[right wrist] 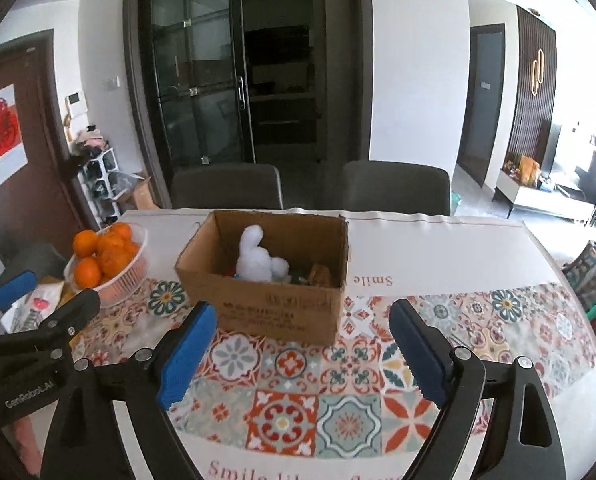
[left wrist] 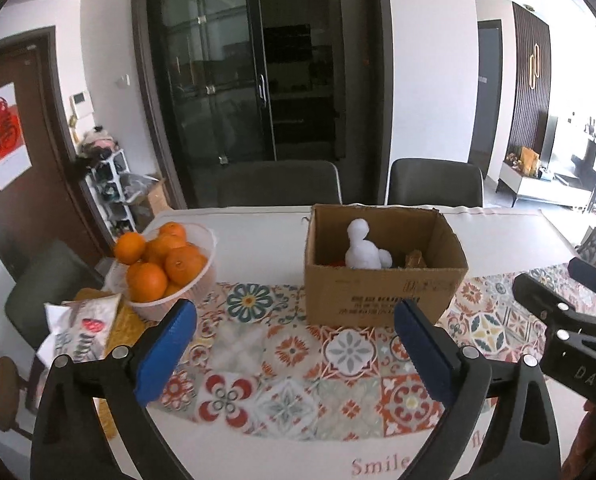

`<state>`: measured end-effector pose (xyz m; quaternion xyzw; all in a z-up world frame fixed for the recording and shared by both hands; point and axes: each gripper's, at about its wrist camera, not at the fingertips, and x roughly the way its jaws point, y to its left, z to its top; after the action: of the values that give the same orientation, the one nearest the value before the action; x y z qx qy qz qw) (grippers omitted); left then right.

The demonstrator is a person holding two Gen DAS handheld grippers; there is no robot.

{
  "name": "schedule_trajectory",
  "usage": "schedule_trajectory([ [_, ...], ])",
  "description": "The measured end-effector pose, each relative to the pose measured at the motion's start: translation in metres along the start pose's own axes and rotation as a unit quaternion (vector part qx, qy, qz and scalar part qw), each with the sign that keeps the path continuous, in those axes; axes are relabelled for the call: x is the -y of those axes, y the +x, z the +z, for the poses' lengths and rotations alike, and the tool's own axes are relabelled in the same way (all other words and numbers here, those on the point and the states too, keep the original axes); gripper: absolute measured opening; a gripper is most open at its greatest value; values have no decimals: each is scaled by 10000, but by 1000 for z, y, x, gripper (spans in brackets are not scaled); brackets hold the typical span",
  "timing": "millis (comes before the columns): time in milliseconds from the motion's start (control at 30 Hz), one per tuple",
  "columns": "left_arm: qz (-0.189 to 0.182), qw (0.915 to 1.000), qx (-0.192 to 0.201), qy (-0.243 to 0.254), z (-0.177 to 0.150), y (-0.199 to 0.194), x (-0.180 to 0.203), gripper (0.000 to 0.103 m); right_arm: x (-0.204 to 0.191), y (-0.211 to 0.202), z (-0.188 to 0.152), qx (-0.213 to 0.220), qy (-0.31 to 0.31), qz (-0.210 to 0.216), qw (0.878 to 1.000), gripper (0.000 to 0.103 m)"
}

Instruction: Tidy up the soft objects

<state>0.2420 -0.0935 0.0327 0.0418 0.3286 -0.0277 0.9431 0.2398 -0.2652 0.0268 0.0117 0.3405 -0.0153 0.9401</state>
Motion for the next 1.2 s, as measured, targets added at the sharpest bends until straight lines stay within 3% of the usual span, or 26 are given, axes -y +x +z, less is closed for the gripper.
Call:
schedule_trajectory([
  [133, 78, 9999, 133, 6, -16, -29, -6, 103, -3, -27, -12, 109, 69, 8, 9999, 90],
  [700, -196, 9984, 480, 241, -77, -135, -48, 103, -51, -143, -84, 370, 383, -203, 9984, 90],
  [1200, -208, 9967, 727, 288, -111, -199, -65, 103, -68, -202, -111, 536, 330, -218, 9978, 90],
])
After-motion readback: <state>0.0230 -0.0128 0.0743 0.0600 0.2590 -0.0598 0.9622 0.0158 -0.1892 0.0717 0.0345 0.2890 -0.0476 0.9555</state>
